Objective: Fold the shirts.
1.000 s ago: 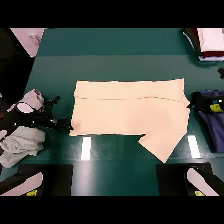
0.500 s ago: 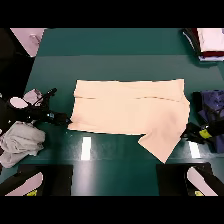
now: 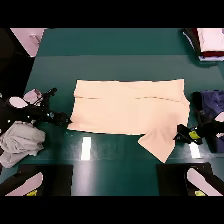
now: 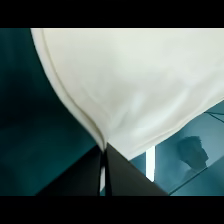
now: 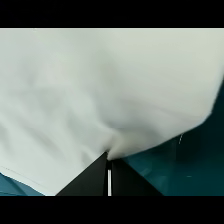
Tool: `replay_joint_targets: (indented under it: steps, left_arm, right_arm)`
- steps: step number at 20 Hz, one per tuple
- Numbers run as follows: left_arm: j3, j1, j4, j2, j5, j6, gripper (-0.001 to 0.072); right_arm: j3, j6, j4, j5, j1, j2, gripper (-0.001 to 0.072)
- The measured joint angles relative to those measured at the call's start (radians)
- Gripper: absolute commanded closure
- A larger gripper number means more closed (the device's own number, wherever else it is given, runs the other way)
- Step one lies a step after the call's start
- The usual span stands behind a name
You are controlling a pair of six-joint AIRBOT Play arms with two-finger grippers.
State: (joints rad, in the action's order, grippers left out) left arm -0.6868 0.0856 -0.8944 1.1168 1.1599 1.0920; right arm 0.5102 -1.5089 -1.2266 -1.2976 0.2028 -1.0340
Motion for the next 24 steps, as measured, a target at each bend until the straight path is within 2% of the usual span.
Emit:
replay_joint_targets:
  steps: [3, 6, 9, 11, 14, 19, 24]
  left_arm:
    - [-0.020, 0.000, -0.089, -0.050, 0.038, 0.023, 0.0685]
    - [-0.031, 0.001, -0.166, -0.153, 0.138, 0.055, 0.0683]
    - [-0.037, 0.001, -0.189, -0.248, 0.251, 0.079, 0.0683]
    - [-0.042, 0.001, -0.186, -0.278, 0.254, 0.103, 0.0683]
    - [-0.045, 0.001, -0.178, -0.296, 0.131, 0.131, 0.0683]
    - [-0.047, 0.000, -0.155, -0.260, -0.089, 0.149, 0.0683]
    - [-0.047, 0.000, -0.053, -0.137, -0.265, 0.091, 0.0682]
  right_arm:
    - [0.009, 0.009, -0.025, -0.016, -0.022, 0.076, 0.0689]
    - [0.048, 0.012, -0.046, -0.156, -0.031, 0.206, 0.0690]
    - [0.111, 0.010, -0.052, -0.238, -0.034, 0.335, 0.0690]
    - [0.160, 0.006, -0.050, -0.243, -0.035, 0.386, 0.0690]
    - [0.236, 0.020, -0.037, -0.208, -0.036, 0.376, 0.0690]
    - [0.369, 0.082, -0.007, -0.096, -0.060, 0.187, 0.0690]
    - [0.521, 0.102, -0.003, 0.009, -0.127, -0.055, 0.0690]
